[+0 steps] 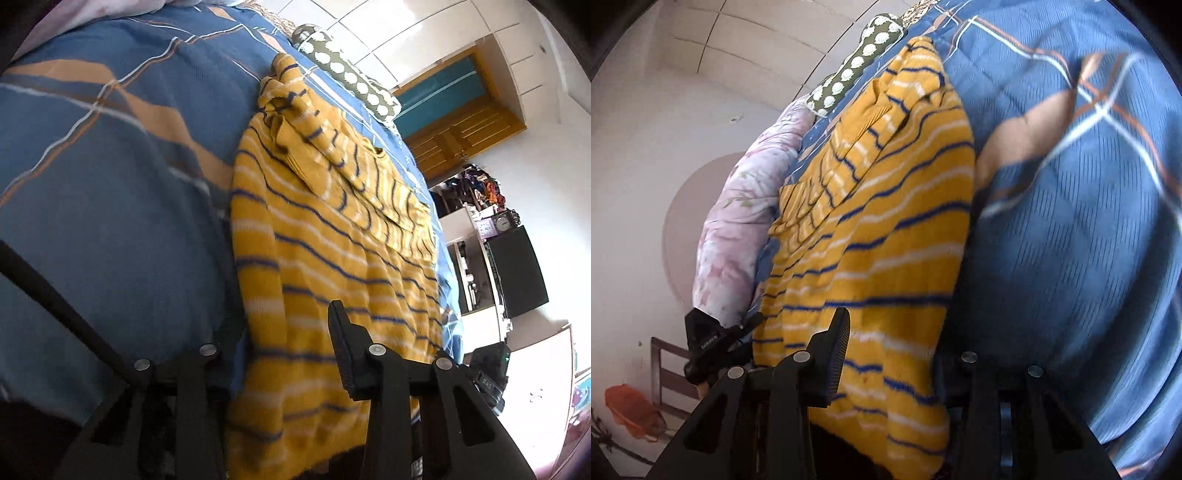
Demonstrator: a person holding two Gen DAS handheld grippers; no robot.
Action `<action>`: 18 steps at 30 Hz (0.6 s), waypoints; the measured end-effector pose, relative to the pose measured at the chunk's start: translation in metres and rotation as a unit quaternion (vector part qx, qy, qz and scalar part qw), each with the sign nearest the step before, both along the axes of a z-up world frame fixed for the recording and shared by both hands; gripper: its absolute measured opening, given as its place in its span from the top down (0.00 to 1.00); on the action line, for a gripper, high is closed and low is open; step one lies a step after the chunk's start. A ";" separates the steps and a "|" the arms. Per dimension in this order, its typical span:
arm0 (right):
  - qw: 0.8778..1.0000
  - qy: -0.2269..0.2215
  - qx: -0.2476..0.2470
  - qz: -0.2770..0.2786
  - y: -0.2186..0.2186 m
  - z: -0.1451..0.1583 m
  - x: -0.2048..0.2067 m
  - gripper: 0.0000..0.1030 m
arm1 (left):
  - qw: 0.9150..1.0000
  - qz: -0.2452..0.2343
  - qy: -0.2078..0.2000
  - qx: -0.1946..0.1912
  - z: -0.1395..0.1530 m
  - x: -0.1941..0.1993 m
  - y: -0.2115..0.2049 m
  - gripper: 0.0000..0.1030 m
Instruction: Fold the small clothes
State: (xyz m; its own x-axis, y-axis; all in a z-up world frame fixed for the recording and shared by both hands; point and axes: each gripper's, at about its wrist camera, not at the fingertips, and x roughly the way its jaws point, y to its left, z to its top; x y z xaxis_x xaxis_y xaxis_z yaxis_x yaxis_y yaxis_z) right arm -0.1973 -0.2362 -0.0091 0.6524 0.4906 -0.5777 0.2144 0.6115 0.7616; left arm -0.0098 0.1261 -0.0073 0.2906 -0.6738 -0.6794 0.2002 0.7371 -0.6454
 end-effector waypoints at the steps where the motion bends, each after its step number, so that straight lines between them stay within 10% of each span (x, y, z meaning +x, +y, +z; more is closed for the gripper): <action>1: 1.000 0.000 0.003 0.001 0.001 -0.002 -0.003 0.58 | 1.000 0.001 -0.001 -0.002 0.001 -0.006 0.001 0.65; 18: 0.998 0.018 0.046 0.043 0.032 -0.026 -0.036 0.58 | 0.999 -0.012 -0.004 0.043 -0.013 -0.070 -0.005 0.68</action>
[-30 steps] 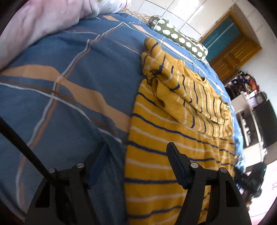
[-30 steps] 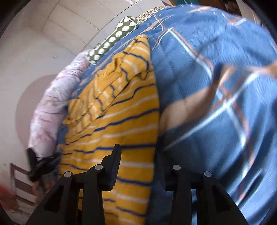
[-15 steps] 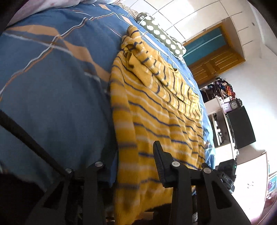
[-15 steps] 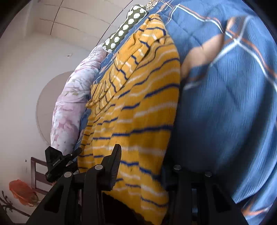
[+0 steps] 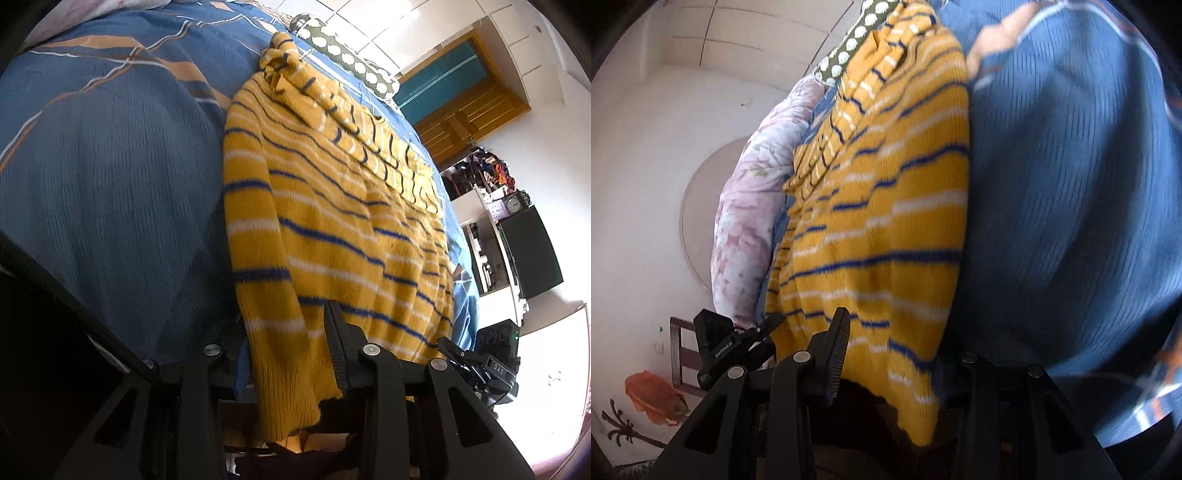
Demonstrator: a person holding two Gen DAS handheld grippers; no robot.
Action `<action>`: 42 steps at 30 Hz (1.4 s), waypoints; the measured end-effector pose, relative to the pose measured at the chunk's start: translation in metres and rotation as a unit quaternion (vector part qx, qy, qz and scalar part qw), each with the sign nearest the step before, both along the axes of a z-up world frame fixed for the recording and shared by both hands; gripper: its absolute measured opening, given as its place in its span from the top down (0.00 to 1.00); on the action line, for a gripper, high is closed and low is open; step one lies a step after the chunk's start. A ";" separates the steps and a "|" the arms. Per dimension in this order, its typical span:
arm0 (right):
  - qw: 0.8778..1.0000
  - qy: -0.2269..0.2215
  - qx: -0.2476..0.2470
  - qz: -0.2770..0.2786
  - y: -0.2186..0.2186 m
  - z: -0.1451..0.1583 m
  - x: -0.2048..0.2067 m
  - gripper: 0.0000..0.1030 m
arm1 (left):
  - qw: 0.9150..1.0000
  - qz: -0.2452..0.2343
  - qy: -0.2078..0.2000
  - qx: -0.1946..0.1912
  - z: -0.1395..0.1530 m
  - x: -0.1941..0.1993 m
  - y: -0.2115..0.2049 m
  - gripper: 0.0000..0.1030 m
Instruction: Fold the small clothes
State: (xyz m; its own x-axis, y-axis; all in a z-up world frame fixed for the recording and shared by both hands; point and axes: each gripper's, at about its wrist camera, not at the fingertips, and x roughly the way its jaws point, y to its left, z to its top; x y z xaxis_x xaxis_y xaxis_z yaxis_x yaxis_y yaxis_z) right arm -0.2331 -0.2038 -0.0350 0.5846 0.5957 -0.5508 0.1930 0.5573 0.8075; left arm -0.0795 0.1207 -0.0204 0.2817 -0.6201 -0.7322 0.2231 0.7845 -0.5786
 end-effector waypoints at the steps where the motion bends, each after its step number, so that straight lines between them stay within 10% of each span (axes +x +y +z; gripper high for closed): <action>1: 1.000 0.002 0.001 0.004 0.003 -0.001 -0.001 0.58 | 1.000 -0.001 0.001 0.001 -0.001 -0.002 -0.001 0.68; 12: 1.000 0.009 -0.003 0.018 0.017 -0.005 0.000 0.59 | 1.000 0.002 0.022 0.004 -0.015 -0.006 -0.005 0.65; 19: 0.999 0.021 -0.022 0.025 0.028 -0.005 -0.001 0.65 | 0.999 0.027 0.019 0.036 0.001 -0.011 0.005 0.91; 22: 0.999 0.025 -0.038 0.025 0.033 0.001 -0.004 0.91 | 0.998 0.041 -0.015 0.050 0.029 -0.014 0.011 0.93; 33: 0.988 -0.088 -0.120 0.047 0.045 0.094 -0.045 0.94 | 0.987 0.016 -0.142 0.069 0.102 -0.049 0.008 0.95; 42: 0.986 -0.089 -0.126 0.060 0.042 0.096 -0.006 0.94 | 0.980 0.030 -0.162 0.115 0.107 -0.011 -0.006 0.95</action>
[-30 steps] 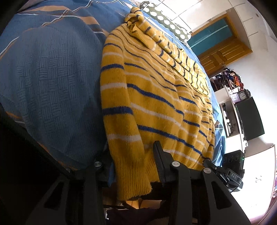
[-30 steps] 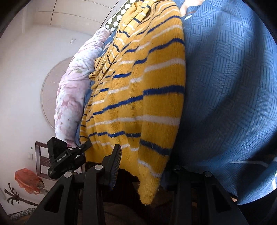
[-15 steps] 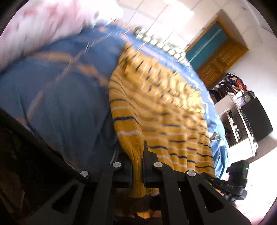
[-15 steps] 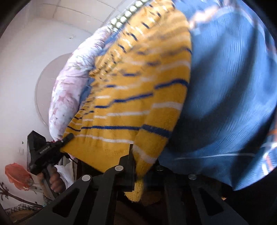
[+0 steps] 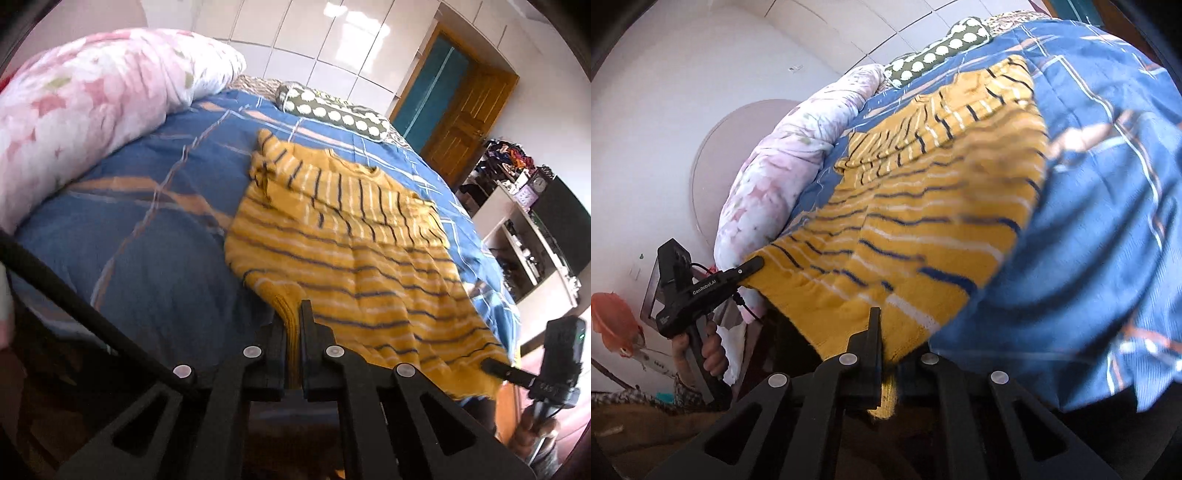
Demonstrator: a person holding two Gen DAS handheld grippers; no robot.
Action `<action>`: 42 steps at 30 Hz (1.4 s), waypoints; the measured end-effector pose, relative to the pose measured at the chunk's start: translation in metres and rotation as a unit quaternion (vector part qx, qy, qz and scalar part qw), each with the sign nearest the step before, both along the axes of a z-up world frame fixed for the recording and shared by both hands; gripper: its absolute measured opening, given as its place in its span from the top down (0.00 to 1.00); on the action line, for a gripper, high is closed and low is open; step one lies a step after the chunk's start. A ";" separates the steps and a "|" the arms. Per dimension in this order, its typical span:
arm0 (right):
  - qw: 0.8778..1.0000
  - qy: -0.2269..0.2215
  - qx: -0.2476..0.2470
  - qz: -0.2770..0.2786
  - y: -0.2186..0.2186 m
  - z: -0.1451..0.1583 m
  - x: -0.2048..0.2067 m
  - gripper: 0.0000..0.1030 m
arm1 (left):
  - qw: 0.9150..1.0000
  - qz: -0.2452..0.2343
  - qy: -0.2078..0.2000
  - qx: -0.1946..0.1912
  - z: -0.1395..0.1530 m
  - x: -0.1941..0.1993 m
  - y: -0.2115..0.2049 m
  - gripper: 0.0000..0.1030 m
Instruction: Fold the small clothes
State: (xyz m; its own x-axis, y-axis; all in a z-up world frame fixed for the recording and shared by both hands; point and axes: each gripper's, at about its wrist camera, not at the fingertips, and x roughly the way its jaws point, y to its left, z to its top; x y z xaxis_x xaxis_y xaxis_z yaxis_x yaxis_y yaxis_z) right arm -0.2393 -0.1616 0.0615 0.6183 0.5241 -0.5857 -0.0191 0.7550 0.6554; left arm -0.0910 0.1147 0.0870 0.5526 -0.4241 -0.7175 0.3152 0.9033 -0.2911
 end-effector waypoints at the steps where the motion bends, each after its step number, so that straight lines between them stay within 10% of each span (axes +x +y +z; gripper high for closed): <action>1: 1.000 -0.007 0.001 0.001 -0.002 0.007 0.008 0.94 | 1.000 0.002 -0.002 0.000 0.002 0.007 -0.001 0.95; 13: 0.994 -0.072 -0.061 -0.059 -0.050 0.088 0.153 0.94 | 0.999 0.030 -0.024 0.024 0.061 0.188 -0.079 0.95; 21: 0.990 0.018 -0.067 -0.119 -0.098 0.033 0.267 0.94 | 0.994 0.045 0.025 0.094 0.008 0.299 -0.147 0.95; 30: 0.981 0.090 0.059 -0.161 -0.159 -0.037 0.325 0.89 | 0.994 0.024 0.098 0.047 -0.039 0.350 -0.150 0.89; 35: 0.972 0.091 0.129 -0.173 -0.178 -0.055 0.338 0.76 | 0.994 0.029 0.102 -0.038 -0.030 0.358 -0.135 0.47; 42: 0.937 0.089 0.250 -0.226 -0.201 -0.070 0.331 0.65 | 0.994 0.041 0.086 -0.051 -0.009 0.347 -0.115 0.42</action>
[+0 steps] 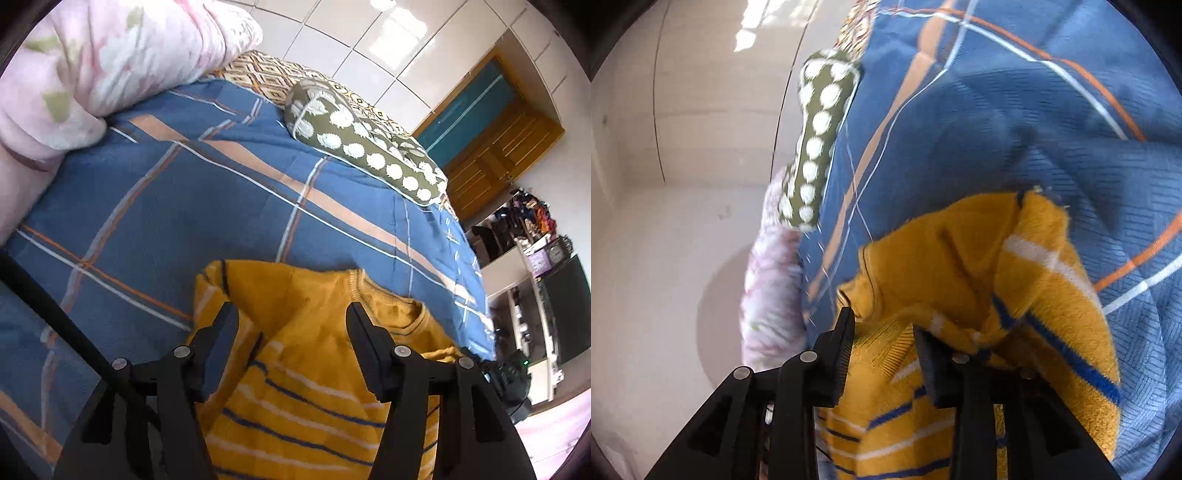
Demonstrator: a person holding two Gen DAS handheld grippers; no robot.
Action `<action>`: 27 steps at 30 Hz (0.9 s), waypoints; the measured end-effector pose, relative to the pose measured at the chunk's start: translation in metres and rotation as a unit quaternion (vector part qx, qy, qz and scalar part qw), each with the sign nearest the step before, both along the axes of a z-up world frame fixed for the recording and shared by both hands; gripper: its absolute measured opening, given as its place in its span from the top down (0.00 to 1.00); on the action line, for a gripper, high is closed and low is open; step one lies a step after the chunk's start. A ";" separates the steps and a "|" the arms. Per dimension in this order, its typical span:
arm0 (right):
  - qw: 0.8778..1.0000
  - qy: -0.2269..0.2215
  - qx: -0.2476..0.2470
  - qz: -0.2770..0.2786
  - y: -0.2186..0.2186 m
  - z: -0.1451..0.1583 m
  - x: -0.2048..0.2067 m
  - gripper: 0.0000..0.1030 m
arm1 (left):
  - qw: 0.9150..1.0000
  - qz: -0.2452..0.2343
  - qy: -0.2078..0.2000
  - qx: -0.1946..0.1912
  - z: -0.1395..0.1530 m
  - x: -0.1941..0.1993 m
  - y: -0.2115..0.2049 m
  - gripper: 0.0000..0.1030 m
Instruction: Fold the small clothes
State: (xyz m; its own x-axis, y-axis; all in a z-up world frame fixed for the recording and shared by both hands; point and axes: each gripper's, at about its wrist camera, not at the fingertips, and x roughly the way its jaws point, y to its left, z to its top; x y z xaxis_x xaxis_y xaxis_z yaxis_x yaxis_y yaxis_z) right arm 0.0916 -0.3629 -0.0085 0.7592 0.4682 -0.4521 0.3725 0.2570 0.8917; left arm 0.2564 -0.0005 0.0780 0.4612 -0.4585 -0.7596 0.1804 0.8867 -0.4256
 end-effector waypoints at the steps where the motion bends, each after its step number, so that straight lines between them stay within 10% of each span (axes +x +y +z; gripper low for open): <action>1: 1.000 0.001 -0.001 -0.002 -0.001 0.002 -0.002 0.64 | 1.000 0.001 -0.007 0.013 0.004 -0.006 0.003 0.42; 6: 0.998 -0.013 -0.033 -0.046 -0.014 0.029 -0.021 0.31 | 0.999 0.004 -0.017 0.052 0.009 -0.032 0.025 0.39; 14: 0.989 0.015 -0.144 -0.009 -0.013 0.060 -0.093 0.27 | 0.995 -0.014 -0.010 0.102 -0.019 -0.077 0.058 0.36; 23: 0.971 0.047 -0.223 0.067 0.039 0.017 -0.156 0.26 | 0.994 -0.063 0.027 0.088 -0.064 -0.106 0.054 0.35; 24: 0.968 0.044 -0.238 0.066 0.044 0.017 -0.155 0.29 | 0.992 -0.070 0.032 0.102 -0.066 -0.106 0.047 0.51; 25: 0.966 0.037 -0.244 0.079 0.050 0.018 -0.151 0.56 | 0.989 -0.081 0.040 0.118 -0.067 -0.105 0.041 0.88; 27: 0.968 0.044 -0.221 0.108 0.051 0.018 -0.142 0.86 | 0.988 -0.071 0.050 0.132 -0.056 -0.103 0.041 0.94</action>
State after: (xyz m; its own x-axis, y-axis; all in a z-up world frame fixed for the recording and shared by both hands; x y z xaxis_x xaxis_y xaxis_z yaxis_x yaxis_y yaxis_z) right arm -0.0508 -0.3119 0.0093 0.6149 0.3587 -0.7023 0.3363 0.6862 0.6450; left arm 0.1537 0.0409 0.0215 0.3232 -0.2935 -0.8997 0.2789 0.9380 -0.2058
